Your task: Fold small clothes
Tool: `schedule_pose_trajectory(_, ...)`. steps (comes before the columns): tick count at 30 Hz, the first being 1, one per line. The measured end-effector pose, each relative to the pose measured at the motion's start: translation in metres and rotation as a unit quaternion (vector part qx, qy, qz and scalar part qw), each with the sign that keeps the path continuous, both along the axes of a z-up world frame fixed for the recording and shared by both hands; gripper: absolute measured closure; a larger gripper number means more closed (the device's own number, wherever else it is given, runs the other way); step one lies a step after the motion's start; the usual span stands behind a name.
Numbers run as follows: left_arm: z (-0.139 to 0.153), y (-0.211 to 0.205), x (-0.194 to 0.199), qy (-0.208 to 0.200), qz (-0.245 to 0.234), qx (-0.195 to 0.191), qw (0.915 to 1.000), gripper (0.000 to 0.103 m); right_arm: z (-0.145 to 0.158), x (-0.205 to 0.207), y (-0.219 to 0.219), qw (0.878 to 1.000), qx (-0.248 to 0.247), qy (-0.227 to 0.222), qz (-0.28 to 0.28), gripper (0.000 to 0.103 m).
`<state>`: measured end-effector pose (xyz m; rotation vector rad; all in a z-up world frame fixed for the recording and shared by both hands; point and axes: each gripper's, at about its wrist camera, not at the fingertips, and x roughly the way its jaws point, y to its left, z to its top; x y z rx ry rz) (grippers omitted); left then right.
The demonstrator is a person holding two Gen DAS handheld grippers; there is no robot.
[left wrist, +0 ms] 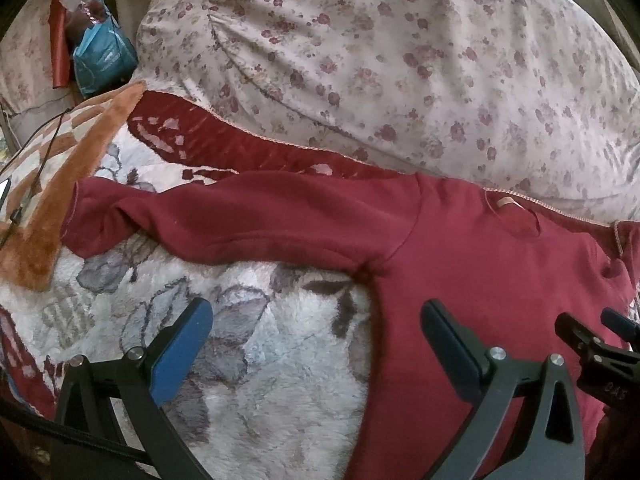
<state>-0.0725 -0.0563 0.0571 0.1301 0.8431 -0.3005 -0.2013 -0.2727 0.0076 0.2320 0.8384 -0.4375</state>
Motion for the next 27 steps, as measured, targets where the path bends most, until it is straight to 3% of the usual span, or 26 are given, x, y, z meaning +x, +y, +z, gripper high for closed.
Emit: schedule_pose_trajectory(27,-0.0029,0.0075,0.0076,0.01,0.011,-0.001,0.9999,0.0,-0.0059,0.0059,0.0078,1.0,0.003,0.013,0.015,0.0)
